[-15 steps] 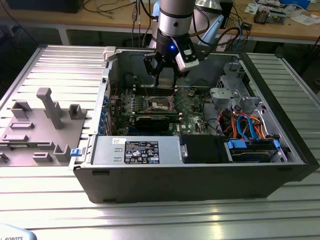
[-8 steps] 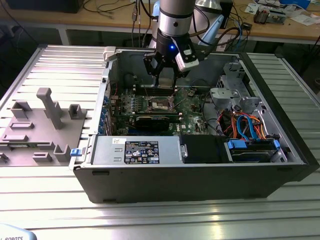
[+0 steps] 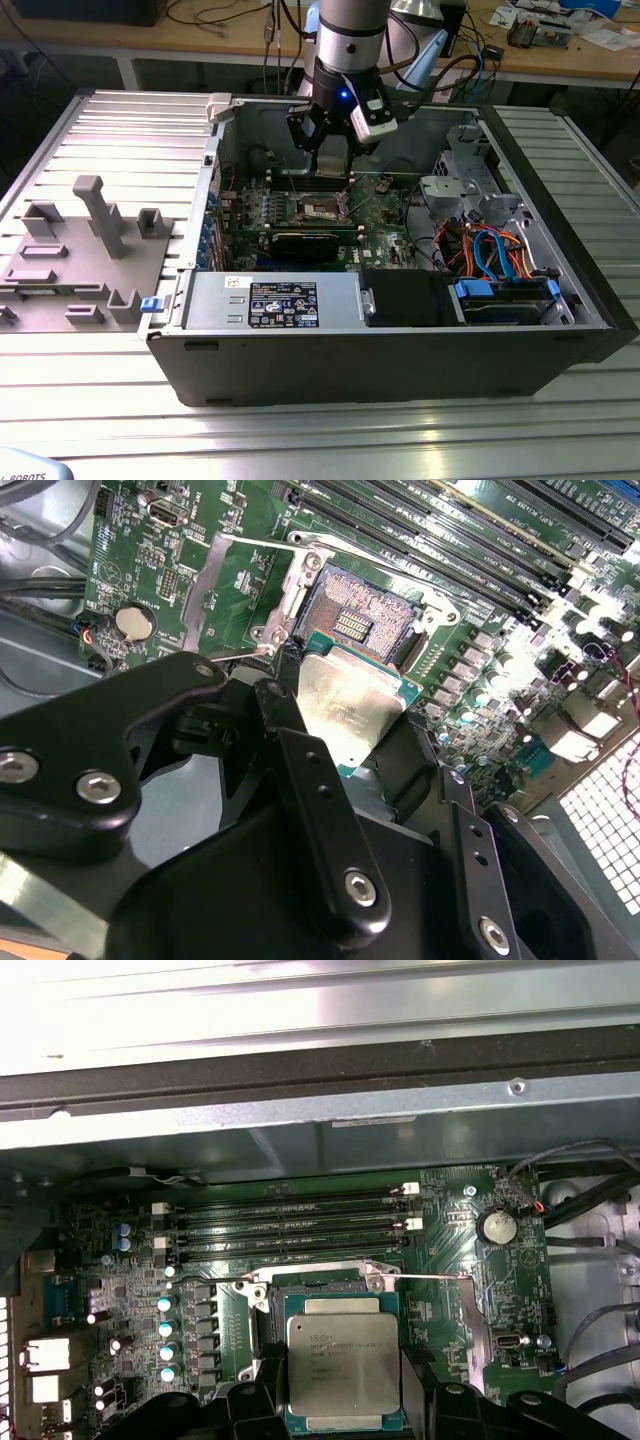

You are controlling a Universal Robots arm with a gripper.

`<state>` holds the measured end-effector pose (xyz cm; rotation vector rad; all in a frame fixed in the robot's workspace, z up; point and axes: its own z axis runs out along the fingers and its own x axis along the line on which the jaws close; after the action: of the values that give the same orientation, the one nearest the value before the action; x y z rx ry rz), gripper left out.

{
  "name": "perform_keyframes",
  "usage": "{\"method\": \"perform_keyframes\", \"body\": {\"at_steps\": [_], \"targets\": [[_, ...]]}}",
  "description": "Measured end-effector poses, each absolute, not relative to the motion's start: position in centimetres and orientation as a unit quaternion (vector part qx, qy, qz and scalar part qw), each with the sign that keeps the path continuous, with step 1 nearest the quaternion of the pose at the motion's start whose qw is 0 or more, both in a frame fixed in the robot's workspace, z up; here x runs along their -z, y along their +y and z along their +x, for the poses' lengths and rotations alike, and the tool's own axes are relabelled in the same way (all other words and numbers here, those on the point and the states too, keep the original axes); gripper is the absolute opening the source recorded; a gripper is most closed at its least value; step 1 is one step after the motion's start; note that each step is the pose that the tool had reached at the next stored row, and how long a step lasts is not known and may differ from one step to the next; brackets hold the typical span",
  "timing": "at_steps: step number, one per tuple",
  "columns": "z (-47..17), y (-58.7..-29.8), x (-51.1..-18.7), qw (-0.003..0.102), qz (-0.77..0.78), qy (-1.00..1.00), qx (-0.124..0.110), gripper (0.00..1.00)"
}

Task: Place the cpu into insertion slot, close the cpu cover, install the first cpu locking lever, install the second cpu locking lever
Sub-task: 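Place the cpu into insertion slot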

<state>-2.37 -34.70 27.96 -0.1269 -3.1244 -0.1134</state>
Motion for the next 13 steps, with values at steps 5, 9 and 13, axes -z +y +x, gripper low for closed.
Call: {"method": "perform_keyframes", "body": {"at_steps": [5, 9, 13], "targets": [[-2.37, -34.7, -27.95, 0.006, -0.042, -0.998, 0.036, 0.54], [-2.37, -34.7, -27.94, 0.006, -0.043, -0.998, 0.036, 0.54], [-2.37, -34.7, -27.94, 0.006, -0.045, -0.998, 0.036, 0.54]]}}
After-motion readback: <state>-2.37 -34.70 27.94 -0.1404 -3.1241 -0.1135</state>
